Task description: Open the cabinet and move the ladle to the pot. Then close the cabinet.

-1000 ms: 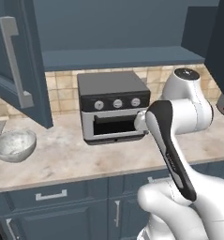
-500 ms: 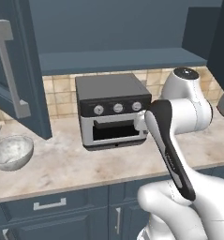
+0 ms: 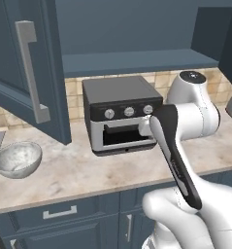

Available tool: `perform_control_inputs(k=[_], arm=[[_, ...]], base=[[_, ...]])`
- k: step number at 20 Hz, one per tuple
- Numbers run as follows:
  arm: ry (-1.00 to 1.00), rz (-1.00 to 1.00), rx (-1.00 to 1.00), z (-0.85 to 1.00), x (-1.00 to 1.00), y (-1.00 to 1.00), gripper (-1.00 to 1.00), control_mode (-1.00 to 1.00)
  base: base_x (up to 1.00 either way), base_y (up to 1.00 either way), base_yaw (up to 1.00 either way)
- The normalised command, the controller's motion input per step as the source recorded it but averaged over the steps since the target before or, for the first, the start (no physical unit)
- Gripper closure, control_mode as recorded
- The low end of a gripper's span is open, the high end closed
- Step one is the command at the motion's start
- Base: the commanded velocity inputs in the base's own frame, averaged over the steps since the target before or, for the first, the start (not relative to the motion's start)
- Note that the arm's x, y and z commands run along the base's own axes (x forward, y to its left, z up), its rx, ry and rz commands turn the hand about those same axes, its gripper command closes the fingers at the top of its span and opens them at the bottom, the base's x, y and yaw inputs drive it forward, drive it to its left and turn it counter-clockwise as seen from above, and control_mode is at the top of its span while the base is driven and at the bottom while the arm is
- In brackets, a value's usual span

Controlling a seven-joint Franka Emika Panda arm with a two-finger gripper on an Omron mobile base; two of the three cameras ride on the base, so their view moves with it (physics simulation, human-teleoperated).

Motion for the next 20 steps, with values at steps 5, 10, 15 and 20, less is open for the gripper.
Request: perform_control_inputs(k=[5,10,15,20], arm=[[-0.01,-0.01,0.00,0.07,0.00,-0.02,-1.00,-1.00],[-0.21,0.00,0.00,0.45,-0.67,-0.16,-1.00,-1.00],[-0.42,0.00,0.00,0.57,-0.98,0.13,-1.00,-1.00],[-0.42,0.00,-0.03,0.16,-0.62,0.85,-1.00,-1.00]], base=[[0.00,0.00,0.00],[0.00,0.00,0.00],[0.00,0.00,0.00],[0.00,0.00,0.00]])
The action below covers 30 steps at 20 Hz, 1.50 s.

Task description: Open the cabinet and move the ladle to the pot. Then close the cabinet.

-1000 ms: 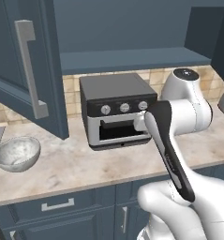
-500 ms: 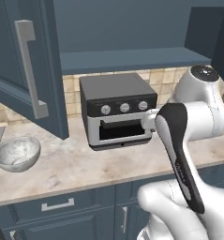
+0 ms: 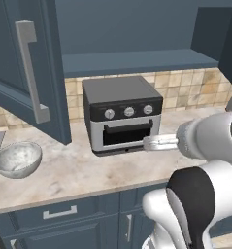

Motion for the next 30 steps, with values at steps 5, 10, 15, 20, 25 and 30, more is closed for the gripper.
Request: perform_control_inputs(k=[5,10,15,20,25,30], arm=[[-0.39,0.00,-0.03,0.03,-0.49,0.84,-1.00,-1.00],[-0.36,0.00,0.00,0.19,-0.42,0.65,-1.00,-1.00],[-0.34,0.00,0.00,0.14,-0.34,0.55,-1.00,-1.00],[-0.35,0.00,0.00,0.01,-0.16,0.57,-1.00,-1.00],[-0.30,0.00,0.00,0.00,0.00,0.58,-1.00,-1.00],[-0.25,0.00,0.00,0.00,0.17,0.55,-1.00,-1.00]], base=[[0.00,0.00,0.00],[0.00,0.00,0.00],[0.00,0.00,0.00],[0.00,0.00,0.00],[0.00,0.00,0.00],[0.00,0.00,0.00]])
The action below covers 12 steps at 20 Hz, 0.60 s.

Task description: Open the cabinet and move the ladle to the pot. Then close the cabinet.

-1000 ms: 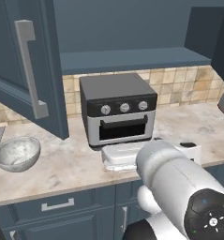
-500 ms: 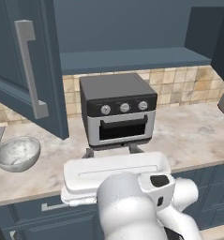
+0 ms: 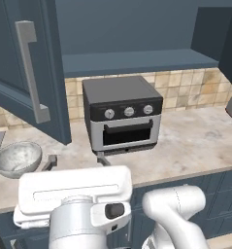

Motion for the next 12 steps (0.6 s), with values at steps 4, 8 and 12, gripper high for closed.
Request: perform_control_inputs(k=[4,8,12], arm=[[-0.20,0.00,0.00,0.00,0.39,0.57,-1.00,-1.00],[-0.17,-0.01,0.00,-0.04,0.51,0.59,-1.00,-1.00],[-0.14,-0.03,0.00,-0.13,0.50,0.60,-1.00,-1.00]], base=[[0.00,0.00,0.00],[0.00,0.00,0.00],[0.00,0.00,0.00]])
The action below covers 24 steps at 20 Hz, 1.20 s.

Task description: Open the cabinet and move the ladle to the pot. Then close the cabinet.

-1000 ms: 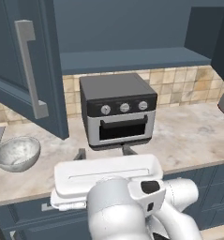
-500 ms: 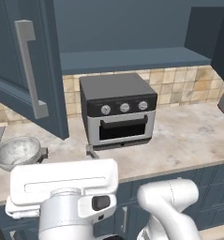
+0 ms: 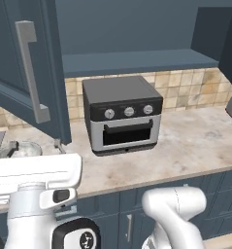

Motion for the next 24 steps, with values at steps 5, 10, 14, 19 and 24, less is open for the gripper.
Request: perform_control_inputs(k=[5,10,14,19,24], arm=[[-0.09,-0.06,0.00,-0.25,0.50,0.52,-1.00,-1.00],[-0.06,-0.09,0.00,-0.23,0.53,0.28,-1.00,-1.00],[-0.06,-0.12,0.00,-0.02,0.48,0.13,-1.00,-1.00],[-0.05,-0.14,0.00,0.00,0.43,0.06,-1.00,-1.00],[-0.04,-0.15,0.00,0.00,0.36,0.00,-1.00,-1.00]], base=[[0.00,0.00,0.00],[0.00,0.00,0.00],[0.00,0.00,0.00],[0.00,0.00,0.00],[0.00,0.00,0.00]])
